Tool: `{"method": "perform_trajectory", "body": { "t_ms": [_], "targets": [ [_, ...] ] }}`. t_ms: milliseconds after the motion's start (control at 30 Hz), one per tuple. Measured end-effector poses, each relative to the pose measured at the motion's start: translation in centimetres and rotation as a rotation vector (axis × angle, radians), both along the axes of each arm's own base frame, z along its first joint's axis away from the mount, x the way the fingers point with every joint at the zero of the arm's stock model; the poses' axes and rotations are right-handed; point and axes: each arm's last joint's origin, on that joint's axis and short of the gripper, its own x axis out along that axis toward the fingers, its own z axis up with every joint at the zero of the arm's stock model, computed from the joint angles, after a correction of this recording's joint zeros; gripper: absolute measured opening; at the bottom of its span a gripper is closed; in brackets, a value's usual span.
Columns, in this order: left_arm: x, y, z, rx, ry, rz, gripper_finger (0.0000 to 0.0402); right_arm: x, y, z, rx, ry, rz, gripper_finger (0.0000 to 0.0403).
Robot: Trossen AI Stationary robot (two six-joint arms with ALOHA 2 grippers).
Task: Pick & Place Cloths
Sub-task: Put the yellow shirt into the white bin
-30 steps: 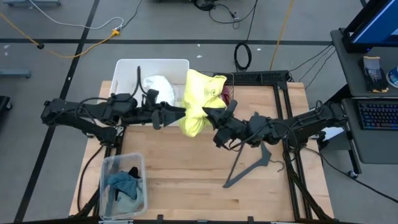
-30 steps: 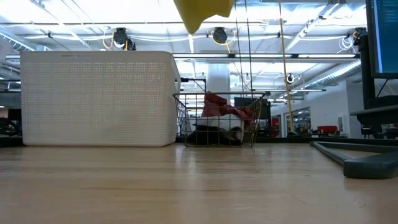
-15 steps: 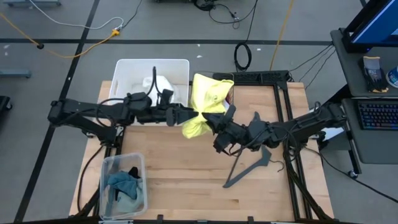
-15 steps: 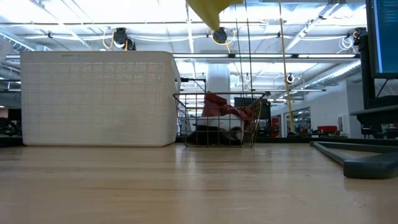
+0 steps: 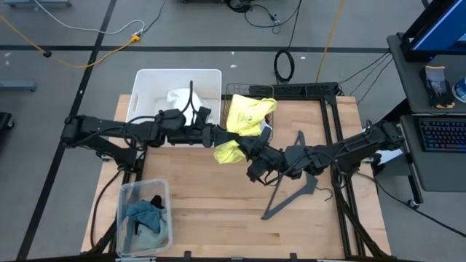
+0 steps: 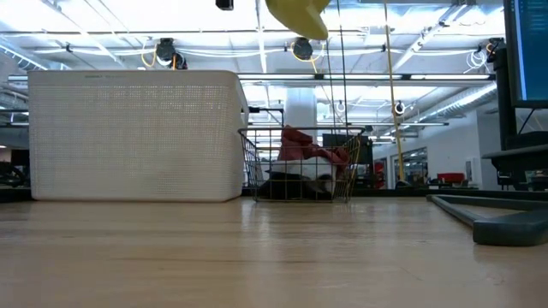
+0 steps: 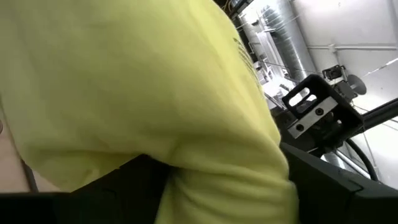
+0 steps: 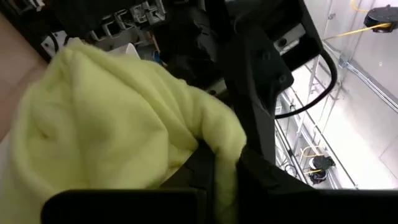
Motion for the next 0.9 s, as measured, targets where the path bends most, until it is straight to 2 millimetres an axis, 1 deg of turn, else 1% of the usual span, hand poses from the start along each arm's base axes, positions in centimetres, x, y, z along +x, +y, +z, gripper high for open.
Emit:
{"method": "perform_trajectory", "body": {
  "t_ms": [100, 233, 400, 500, 600, 733, 900],
  "targets": [
    [0.0, 0.2, 0.2, 0.005, -0.019, 0.004, 0.0255, -0.1, 0.5, -0.1, 0.001, 0.006, 0.015, 0.0026],
    [0.0, 0.5, 0.4, 0.031, -0.048, 0.015, 0.0182, -0.3, 1.0, -0.3, 0.004, 0.022, 0.034, 0.0026],
    [0.0, 0.5, 0.6, 0.107, -0.06, 0.011, 0.0086, -0.3, 1.2, -0.3, 0.037, 0.013, 0.04, 0.0026],
    [0.0, 0.4, 0.6, 0.139, -0.063, -0.011, 0.0039, -0.3, 1.2, -0.3, 0.045, 0.01, 0.044, 0.0032],
    [0.0, 0.4, 0.6, 0.168, -0.065, -0.024, 0.0037, -0.3, 1.3, -0.3, 0.048, 0.009, 0.05, 0.0048],
    [0.0, 0.5, 0.5, 0.177, -0.063, -0.03, 0.0037, -0.3, 1.3, -0.3, 0.118, -0.023, 0.044, 0.0067],
    [-0.4, 1.5, 0.8, 0.185, -0.062, 0.002, 0.0037, -0.8, 1.5, -0.2, 0.152, -0.047, -0.063, 0.0091]
  ]
}}
